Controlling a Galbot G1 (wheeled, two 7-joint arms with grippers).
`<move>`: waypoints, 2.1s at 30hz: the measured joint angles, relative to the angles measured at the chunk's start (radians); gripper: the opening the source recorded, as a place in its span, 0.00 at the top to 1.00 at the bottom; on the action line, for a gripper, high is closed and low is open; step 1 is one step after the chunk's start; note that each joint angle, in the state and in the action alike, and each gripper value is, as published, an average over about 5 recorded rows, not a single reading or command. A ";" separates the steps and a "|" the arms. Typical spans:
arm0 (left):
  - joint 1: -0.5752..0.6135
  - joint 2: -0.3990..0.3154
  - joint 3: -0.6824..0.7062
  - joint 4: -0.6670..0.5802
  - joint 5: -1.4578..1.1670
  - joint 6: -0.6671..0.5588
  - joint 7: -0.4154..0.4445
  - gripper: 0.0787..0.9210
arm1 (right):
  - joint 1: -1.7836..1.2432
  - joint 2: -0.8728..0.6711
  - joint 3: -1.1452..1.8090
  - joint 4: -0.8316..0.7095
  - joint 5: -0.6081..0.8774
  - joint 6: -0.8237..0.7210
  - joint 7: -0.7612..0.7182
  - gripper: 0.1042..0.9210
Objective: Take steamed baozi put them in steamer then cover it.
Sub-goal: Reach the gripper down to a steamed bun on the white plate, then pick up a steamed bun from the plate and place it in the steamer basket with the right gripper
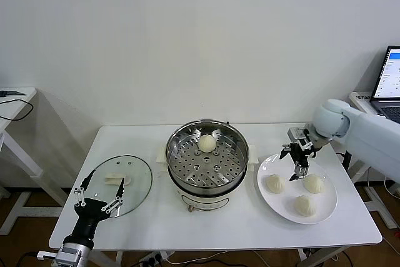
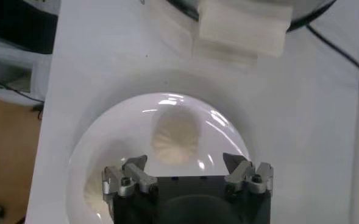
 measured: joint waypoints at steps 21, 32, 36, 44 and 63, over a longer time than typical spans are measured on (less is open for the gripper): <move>0.000 0.001 0.009 0.010 0.010 -0.005 0.002 0.12 | -0.188 0.051 0.111 -0.059 -0.041 -0.048 0.117 0.12; -0.005 0.001 0.011 0.017 0.011 -0.007 0.003 0.12 | -0.213 0.074 0.126 -0.082 -0.063 -0.050 0.127 0.17; -0.008 0.001 0.011 0.019 0.011 -0.007 0.003 0.12 | -0.218 0.081 0.131 -0.089 -0.067 -0.051 0.128 0.20; -0.009 0.001 0.013 0.019 0.011 -0.008 0.003 0.12 | -0.220 0.083 0.140 -0.094 -0.073 -0.050 0.122 0.28; 0.000 0.003 0.014 0.004 0.010 -0.008 -0.004 0.12 | -0.039 -0.053 0.047 0.057 0.076 -0.091 0.095 0.28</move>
